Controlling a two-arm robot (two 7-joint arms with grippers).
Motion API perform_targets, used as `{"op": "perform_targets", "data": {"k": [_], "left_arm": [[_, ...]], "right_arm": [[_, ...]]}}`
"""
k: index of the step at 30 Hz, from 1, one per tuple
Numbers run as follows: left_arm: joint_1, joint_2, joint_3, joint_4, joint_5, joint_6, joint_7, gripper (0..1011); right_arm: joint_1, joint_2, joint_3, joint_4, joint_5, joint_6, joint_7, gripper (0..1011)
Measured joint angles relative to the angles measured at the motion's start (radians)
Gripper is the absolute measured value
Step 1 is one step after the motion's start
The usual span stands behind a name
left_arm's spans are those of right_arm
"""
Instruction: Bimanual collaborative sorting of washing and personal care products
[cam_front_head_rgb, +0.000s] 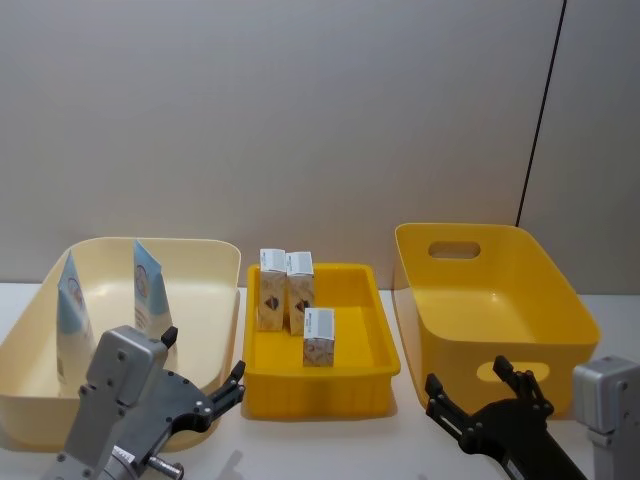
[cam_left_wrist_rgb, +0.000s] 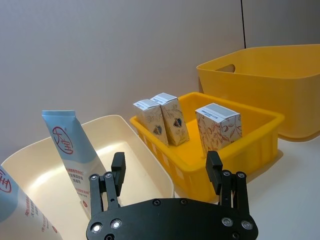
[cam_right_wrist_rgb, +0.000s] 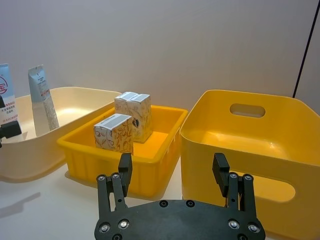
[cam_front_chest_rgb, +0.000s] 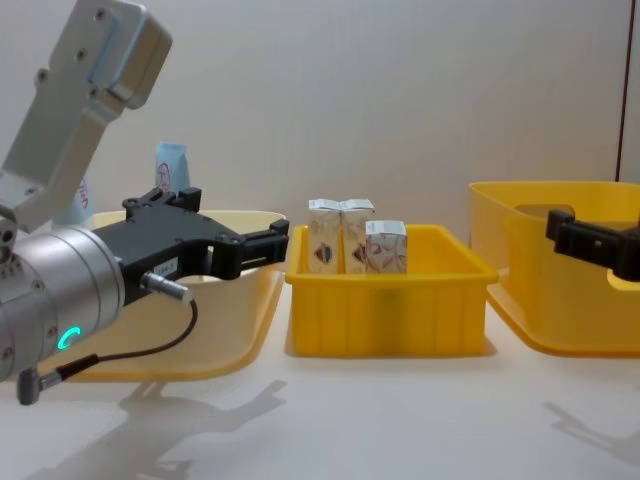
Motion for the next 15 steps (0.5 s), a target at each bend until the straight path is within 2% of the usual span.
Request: {"op": "perform_targets", "data": {"k": [15], "left_arm": [[0.000, 0.000, 0.000, 0.000, 0.000, 0.000, 0.000, 1003]], "right_arm": [[0.000, 0.000, 0.000, 0.000, 0.000, 0.000, 0.000, 1001]]}}
